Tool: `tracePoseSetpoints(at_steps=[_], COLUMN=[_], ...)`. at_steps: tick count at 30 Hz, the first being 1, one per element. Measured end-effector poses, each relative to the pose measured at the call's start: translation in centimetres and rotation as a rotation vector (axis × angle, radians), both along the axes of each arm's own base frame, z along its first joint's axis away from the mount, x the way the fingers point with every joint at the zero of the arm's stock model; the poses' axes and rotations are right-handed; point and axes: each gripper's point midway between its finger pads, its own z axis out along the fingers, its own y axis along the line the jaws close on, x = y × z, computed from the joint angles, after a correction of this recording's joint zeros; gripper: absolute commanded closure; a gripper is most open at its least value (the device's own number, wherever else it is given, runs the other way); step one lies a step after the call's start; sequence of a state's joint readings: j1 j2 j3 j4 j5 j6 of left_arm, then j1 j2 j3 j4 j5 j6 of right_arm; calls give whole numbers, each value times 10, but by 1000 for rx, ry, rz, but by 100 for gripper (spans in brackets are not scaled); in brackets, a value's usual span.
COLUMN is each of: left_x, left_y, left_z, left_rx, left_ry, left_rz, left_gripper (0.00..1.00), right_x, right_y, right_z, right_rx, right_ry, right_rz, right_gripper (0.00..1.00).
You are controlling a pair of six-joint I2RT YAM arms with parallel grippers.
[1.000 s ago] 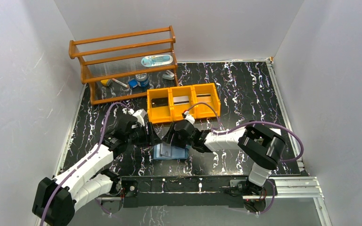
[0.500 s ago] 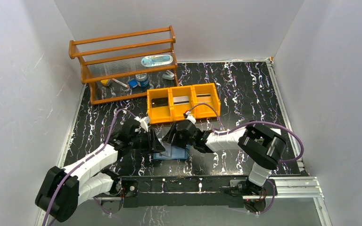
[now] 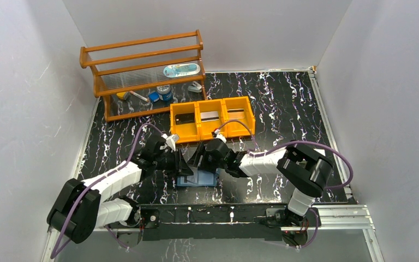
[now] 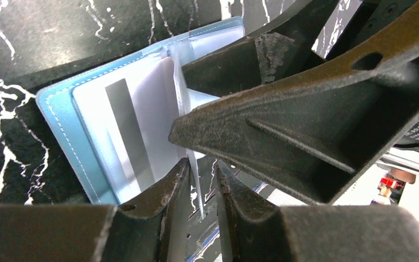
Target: Take the credit cards out of the card holder
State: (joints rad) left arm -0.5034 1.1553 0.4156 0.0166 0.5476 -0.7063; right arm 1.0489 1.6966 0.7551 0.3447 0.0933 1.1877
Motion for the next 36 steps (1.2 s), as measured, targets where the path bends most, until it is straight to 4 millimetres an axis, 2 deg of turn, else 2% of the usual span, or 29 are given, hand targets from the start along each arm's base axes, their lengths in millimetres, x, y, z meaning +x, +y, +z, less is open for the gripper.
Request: tracePoseSetpoints(at_steps=[3,5,9,13,19,22,29,36], left_x=[3,4,6,7,-2,-9,5,20], left_y=[-3,-6,-11,-21,-45,-50,-34,-12], left_z=[5,9,15,18,15,16,26,33], left_rx=[-12,-21,-32,-36,-33,-34,55,167], left_ry=[-8,-17,-31,-33,-14,-18,-113,-190], left_rz=[-11,-20,-39,-74,-170,-198,-109,-11], left_gripper=[78,72,62,56,47,45,41,41], right_x=[-1,-1,3,7,6,6,3,1], right_y=[-1,-3,-13,-27,-62,-80,-100,-88], right_z=[7,15,35,47,41,36,40,55], right_rx=[9,18,29,10,-52,-81,-70,-1], right_ry=[-12,-29,-69,-94,-98,-96,-116,-158], right_rz=[17,18,2,-51,-149,-202,-252,-187], right_gripper=[25,24,23,23,23,24,33,42])
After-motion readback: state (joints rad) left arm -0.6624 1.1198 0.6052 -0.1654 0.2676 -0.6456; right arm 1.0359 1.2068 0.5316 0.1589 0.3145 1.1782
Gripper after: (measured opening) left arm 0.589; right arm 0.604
